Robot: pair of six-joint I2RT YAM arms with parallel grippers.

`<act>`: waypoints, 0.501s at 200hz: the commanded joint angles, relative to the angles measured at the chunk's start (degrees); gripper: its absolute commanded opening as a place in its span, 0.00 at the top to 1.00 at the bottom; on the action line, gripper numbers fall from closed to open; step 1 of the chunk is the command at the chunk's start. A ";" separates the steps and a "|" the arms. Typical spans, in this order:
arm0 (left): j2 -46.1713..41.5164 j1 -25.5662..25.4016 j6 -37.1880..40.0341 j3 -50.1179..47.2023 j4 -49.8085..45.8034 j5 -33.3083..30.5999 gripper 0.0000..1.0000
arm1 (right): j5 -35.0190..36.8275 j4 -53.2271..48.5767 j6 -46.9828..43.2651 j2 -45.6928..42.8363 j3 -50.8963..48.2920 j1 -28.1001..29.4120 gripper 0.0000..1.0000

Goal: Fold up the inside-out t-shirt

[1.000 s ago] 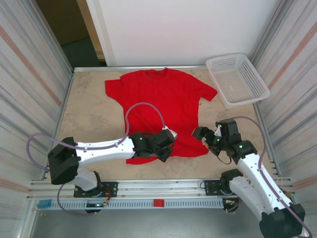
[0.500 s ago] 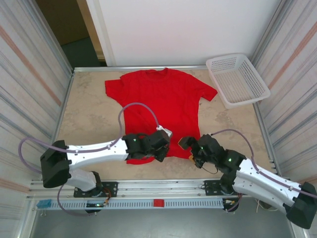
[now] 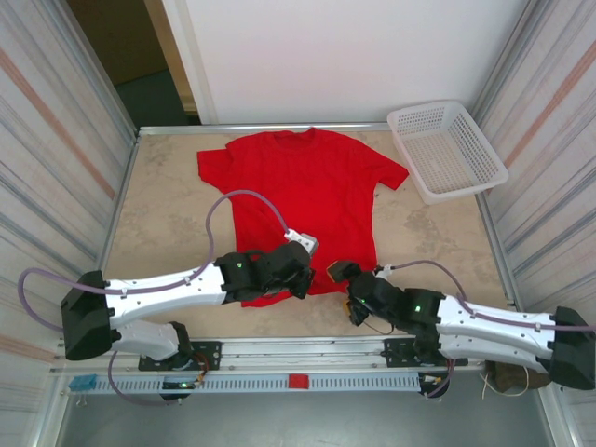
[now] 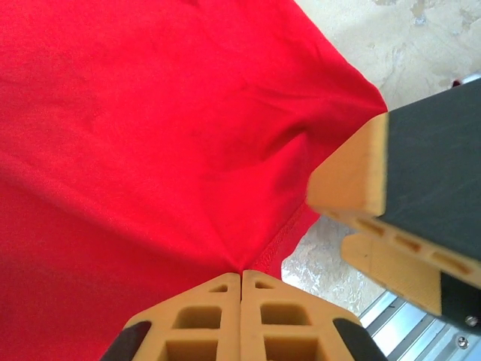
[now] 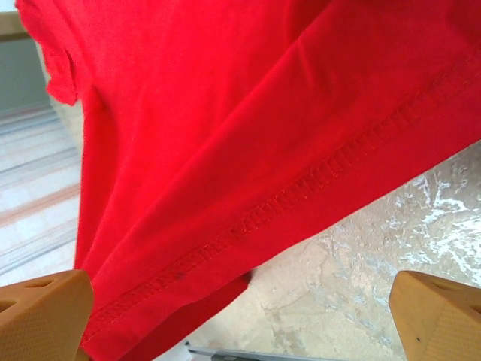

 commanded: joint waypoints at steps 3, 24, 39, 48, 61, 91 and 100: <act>-1.51 0.27 -0.49 -0.36 1.55 -0.65 1.00 | 4.23 4.60 4.78 4.70 3.80 0.84 0.01; -1.78 0.27 -0.26 -0.66 1.37 0.68 1.00 | 5.97 8.42 5.55 7.91 4.36 0.15 0.01; -2.43 0.18 -0.37 -1.56 1.59 1.74 1.00 | 4.88 9.36 4.24 9.57 5.67 -1.89 0.01; -3.03 0.18 -0.34 -2.31 1.98 2.36 1.00 | 3.65 10.36 3.04 11.73 6.43 -3.45 0.01; -4.08 0.15 -0.16 -3.56 3.15 3.07 1.00 | 1.89 11.95 2.30 14.20 7.45 -5.27 0.01; -5.63 0.24 1.79 -5.61 5.03 4.92 1.00 | -0.80 17.46 0.54 19.88 9.19 -7.54 0.32; -6.19 0.17 2.44 -6.07 5.03 4.90 1.00 | -1.60 18.50 0.27 21.08 9.71 -7.98 0.62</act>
